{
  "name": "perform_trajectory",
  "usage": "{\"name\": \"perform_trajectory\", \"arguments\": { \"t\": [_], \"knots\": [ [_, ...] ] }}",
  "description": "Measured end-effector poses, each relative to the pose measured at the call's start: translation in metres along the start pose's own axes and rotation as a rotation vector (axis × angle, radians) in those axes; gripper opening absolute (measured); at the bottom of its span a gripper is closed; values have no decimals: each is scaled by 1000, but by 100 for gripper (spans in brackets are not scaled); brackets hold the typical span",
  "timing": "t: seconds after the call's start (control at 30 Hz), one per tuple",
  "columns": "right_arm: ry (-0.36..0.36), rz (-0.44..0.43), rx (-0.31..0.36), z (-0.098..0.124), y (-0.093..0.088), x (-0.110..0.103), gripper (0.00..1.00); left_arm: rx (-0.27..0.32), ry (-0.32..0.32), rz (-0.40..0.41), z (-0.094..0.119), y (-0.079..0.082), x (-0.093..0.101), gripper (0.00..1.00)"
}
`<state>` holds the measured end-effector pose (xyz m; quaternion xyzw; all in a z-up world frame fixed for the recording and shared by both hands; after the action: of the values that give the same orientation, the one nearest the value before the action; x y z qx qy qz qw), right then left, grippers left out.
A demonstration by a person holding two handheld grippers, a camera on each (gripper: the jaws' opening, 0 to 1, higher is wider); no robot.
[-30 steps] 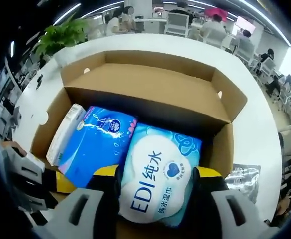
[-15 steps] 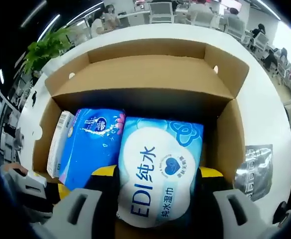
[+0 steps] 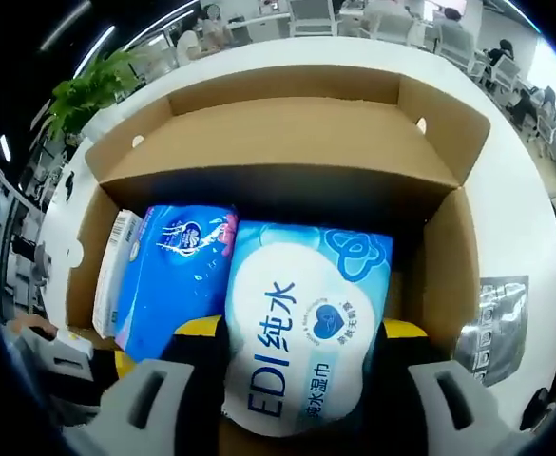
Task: Operate the shoe box by opening the lid, removing the specified soft item, and placing it in the target area until the item is outside and the box remains undamaged.
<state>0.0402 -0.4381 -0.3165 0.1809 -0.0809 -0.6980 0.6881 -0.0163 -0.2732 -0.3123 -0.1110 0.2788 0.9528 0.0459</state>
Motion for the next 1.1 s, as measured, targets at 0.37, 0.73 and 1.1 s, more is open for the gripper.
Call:
{"name": "perform_trajectory", "arguments": {
  "t": [0.37, 0.73, 1.1],
  "knots": [
    [-10, -20, -71, -6, -1, 0, 67, 0, 6, -5, 0, 0, 1, 5],
    [-21, -28, -83, -20, 2, 1, 69, 2, 10, -12, -1, 0, 1, 5],
    [-4, 9, -82, -18, 2, 5, 68, 14, 15, 4, 1, 1, 2, 4]
  ]
}}
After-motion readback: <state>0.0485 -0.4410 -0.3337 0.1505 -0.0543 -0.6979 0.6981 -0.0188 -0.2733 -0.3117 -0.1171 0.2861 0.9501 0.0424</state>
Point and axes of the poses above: the point that each gripper's makers call its tool centre point, and the gripper's own axes: z roughly backward along the fingers, x roughly to its right, y roughly out of its top, the point moved 9 cm from there along z, roughly backward along the fingers, and after that the axes turned 3 degrees about -z, right-handed, at the moved point
